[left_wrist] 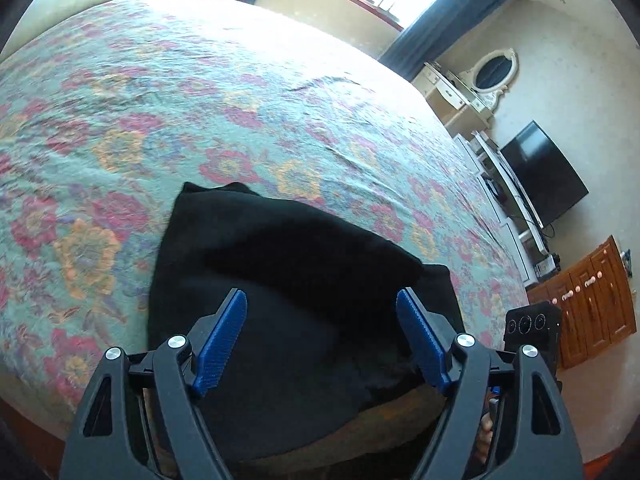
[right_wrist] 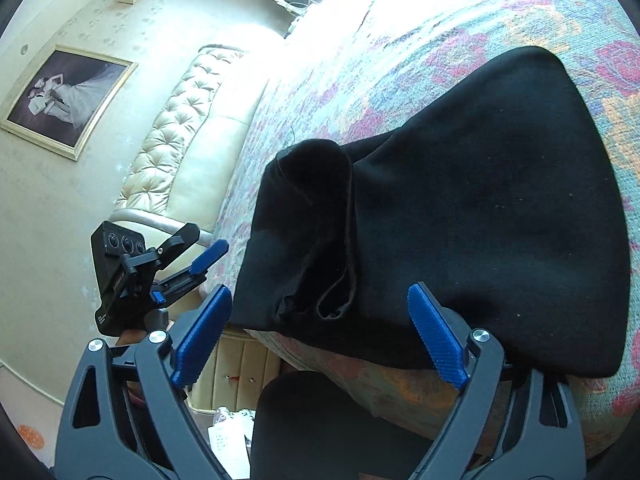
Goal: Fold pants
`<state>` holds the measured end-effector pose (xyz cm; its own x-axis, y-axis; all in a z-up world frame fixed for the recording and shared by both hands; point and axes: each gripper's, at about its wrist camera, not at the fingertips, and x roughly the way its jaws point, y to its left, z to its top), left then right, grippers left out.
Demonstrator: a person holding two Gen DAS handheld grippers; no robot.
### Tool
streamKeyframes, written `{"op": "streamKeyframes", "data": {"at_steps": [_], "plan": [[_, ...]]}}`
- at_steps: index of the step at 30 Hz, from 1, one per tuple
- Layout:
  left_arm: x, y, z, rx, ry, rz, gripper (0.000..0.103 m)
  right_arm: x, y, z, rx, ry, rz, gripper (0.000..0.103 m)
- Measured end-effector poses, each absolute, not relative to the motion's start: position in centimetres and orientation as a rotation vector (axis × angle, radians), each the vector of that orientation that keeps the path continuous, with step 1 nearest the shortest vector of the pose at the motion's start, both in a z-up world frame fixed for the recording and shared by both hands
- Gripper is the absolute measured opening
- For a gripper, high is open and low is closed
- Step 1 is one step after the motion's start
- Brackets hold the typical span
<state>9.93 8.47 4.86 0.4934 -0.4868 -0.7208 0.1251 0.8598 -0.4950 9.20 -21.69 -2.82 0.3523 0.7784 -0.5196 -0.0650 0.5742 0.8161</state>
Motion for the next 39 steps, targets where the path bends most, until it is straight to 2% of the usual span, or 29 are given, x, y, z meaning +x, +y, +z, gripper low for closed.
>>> {"op": "streamKeyframes", "data": {"at_steps": [6, 16, 22, 29, 30, 31, 32, 33, 34, 36, 39], "plan": [[8.5, 17.0, 0.9, -0.6, 1.014, -0.231, 0.077, 9.9, -19.6, -1.2, 0.723, 1.073, 0.585, 0.091], [8.1, 20.4, -1.5, -0.723, 1.001, -0.227, 0.077, 7.7, -19.4, 7.2, 0.408, 0.84, 0.42, 0.091], [8.1, 19.9, -2.0, -0.75, 1.0, -0.262, 0.077, 11.2, -18.8, 1.4, 0.59, 1.085, 0.49, 0.091], [7.9, 18.6, -2.3, -0.757, 0.995, -0.318, 0.077, 13.1, -13.7, -2.6, 0.626, 1.232, 0.585, 0.091], [7.8, 18.6, -2.3, -0.766, 0.992, -0.327, 0.077, 13.2, -13.2, -2.8, 0.623, 1.239, 0.585, 0.091], [7.8, 18.6, -2.4, -0.778, 0.987, -0.334, 0.082, 13.3, -12.7, -2.8, 0.615, 1.24, 0.585, 0.091], [7.9, 18.7, -2.5, -0.795, 0.98, -0.34, 0.083, 13.4, -12.4, -2.9, 0.604, 1.241, 0.584, 0.082], [7.9, 18.7, -2.6, -0.812, 0.978, -0.347, 0.083, 13.4, -12.1, -3.0, 0.593, 1.245, 0.583, 0.065], [8.0, 18.8, -2.7, -0.829, 0.978, -0.356, 0.083, 13.5, -11.9, -3.1, 0.579, 1.246, 0.581, 0.056], [8.0, 18.8, -3.0, -0.86, 0.98, -0.361, 0.083, 13.6, -11.7, -3.3, 0.554, 1.253, 0.595, 0.028], [7.9, 18.9, -3.6, -0.9, 0.988, -0.356, 0.083, 13.5, -12.1, -2.3, 0.554, 1.218, 0.632, 0.017]]}}
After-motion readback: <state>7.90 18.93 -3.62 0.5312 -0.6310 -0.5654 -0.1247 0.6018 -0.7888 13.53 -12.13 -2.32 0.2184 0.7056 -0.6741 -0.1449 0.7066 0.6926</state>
